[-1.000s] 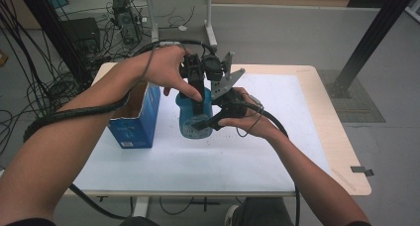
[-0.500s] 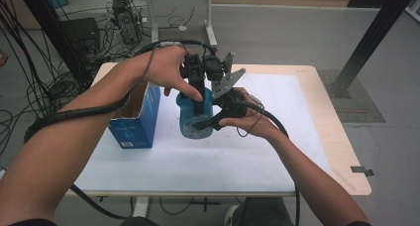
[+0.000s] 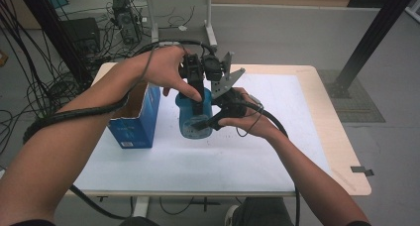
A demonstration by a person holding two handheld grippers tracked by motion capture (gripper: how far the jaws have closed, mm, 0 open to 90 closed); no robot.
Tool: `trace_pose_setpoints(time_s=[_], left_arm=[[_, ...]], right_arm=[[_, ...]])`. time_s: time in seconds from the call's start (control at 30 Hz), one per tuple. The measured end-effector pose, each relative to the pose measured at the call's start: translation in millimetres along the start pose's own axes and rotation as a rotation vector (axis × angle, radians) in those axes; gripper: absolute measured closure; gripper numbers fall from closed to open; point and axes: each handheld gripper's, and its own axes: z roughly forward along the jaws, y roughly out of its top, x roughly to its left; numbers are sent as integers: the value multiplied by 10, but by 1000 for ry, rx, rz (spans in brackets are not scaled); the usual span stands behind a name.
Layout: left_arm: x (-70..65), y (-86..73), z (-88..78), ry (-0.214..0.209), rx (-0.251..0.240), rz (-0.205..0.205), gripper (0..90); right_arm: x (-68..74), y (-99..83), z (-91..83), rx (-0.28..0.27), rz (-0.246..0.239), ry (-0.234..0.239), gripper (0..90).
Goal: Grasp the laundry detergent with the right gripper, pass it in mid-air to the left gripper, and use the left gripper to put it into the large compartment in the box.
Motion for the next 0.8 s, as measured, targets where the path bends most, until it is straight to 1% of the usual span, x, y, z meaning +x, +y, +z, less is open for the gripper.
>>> trace_pose_setpoints(time_s=[0.03, 0.33, 0.8], left_arm=[[-1, 0, -2, -1, 1, -1, 364], [-8, -4, -8, 0, -2, -4, 364], [-18, -18, -15, -3, -1, -8, 364]], right_arm=[[-6, 0, 0, -4, -7, -4, 400], [-1, -5, -6, -8, 3, -1, 395], [-1, -5, 5, -15, 2, -1, 374]])
